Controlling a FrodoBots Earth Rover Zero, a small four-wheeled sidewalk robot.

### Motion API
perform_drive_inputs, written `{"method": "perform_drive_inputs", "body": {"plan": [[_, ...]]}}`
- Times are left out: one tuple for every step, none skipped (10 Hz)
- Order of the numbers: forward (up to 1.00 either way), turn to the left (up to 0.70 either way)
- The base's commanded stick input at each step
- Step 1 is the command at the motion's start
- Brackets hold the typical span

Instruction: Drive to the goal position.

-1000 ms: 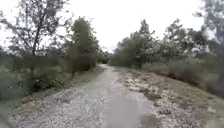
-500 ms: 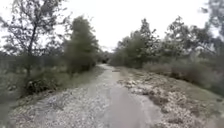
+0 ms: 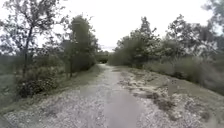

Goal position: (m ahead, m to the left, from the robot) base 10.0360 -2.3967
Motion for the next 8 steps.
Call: {"method": "perform_drive_inputs", "body": {"plan": [[0.30,-0.60],[0.30,0.00],[0.41,0.00],[0.50,0.00],[0.50,0.00],[0.50,0.00],[0.50,0.00],[0.50,0.00]]}}
